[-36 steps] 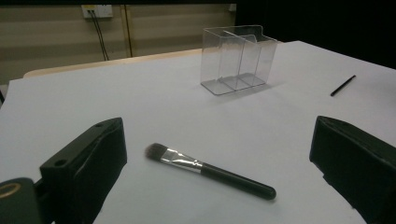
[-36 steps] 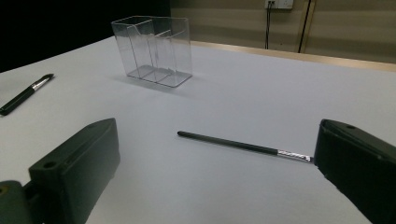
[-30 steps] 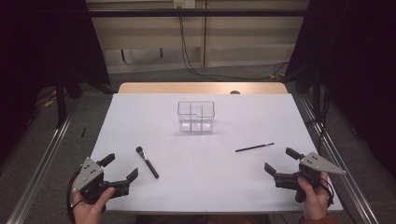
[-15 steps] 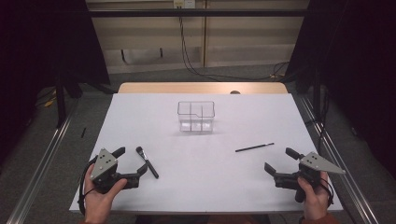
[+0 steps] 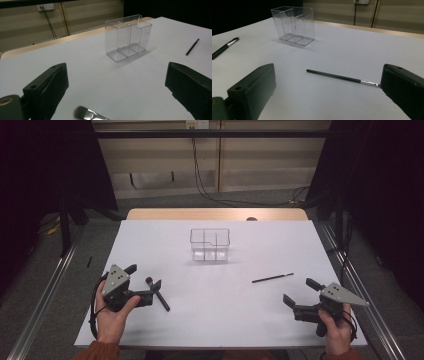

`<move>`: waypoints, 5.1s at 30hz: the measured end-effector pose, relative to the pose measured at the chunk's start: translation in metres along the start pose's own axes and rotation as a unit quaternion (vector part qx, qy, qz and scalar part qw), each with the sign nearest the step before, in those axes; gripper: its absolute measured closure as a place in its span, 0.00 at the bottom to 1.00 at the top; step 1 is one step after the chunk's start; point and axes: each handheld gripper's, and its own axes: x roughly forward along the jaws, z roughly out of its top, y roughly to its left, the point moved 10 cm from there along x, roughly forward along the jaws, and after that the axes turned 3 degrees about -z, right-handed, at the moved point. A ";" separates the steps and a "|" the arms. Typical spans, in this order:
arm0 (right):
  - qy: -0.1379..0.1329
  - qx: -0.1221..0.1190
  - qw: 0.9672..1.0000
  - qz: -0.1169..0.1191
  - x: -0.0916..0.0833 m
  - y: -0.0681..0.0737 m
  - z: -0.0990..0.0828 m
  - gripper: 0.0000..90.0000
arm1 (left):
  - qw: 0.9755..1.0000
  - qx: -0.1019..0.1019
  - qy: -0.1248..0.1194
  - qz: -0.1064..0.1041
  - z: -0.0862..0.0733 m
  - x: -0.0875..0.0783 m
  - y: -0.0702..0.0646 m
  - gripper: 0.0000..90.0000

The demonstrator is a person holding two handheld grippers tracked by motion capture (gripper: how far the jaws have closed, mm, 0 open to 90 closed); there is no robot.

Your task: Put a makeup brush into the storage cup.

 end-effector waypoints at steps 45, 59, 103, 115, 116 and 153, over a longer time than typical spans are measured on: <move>0.000 0.002 1.000 0.005 -0.001 0.002 0.000 0.00 | 0.994 -0.020 0.107 0.019 0.004 0.049 0.044 0.05; 0.006 0.002 1.000 0.005 -0.001 0.002 -0.002 0.00 | 0.977 -0.048 0.204 0.031 -0.017 0.048 0.049 0.09; 0.012 0.003 1.000 0.007 0.000 0.003 -0.003 0.00 | 0.882 -0.135 0.448 0.063 -0.067 0.042 0.027 0.08; 0.013 0.005 1.000 0.010 0.000 0.003 -0.004 0.00 | 0.860 -0.155 0.482 0.062 -0.080 0.045 0.019 0.17; 0.013 0.004 1.000 0.010 0.001 0.004 -0.004 0.00 | 0.863 -0.161 0.474 0.064 -0.079 0.047 0.019 0.18; 0.017 0.012 1.000 0.019 0.001 0.005 -0.006 0.00 | 0.831 -0.134 0.535 0.070 -0.084 0.050 0.015 0.80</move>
